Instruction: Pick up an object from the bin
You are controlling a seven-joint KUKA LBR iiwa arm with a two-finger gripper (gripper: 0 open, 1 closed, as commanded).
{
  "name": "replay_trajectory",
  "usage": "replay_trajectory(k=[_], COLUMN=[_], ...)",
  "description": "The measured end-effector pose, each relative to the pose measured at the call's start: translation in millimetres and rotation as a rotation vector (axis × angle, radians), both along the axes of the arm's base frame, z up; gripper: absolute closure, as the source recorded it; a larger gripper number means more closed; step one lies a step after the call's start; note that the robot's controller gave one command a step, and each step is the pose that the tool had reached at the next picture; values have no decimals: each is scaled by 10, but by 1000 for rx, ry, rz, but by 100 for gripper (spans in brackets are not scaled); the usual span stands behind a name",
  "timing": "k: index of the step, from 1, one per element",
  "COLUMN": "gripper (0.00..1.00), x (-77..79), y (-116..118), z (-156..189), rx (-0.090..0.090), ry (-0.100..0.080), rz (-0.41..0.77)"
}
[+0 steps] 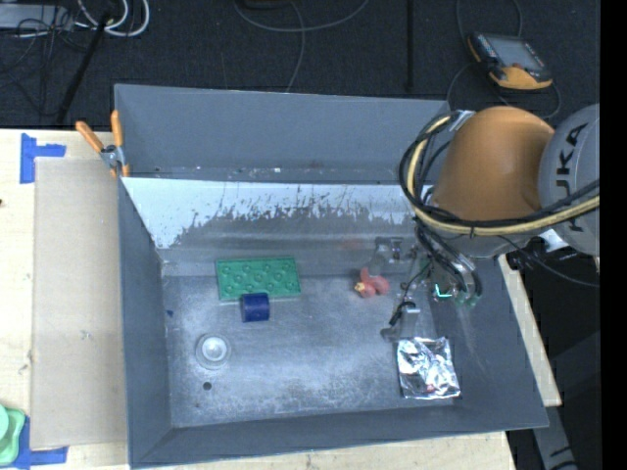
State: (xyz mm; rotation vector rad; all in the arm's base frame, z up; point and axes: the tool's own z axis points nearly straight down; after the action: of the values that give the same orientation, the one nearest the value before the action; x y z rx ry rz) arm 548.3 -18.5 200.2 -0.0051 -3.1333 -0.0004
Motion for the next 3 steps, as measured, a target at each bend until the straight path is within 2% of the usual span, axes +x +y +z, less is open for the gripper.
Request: replay_trajectory(k=[1,2,3], gripper=[0,0,100], x=[-173,-331,-319], y=[-809,-968,-966], z=[-824,-1324,-1309], rx=[1,6,5], ry=[-4,-3,-7], rz=[257,663,663])
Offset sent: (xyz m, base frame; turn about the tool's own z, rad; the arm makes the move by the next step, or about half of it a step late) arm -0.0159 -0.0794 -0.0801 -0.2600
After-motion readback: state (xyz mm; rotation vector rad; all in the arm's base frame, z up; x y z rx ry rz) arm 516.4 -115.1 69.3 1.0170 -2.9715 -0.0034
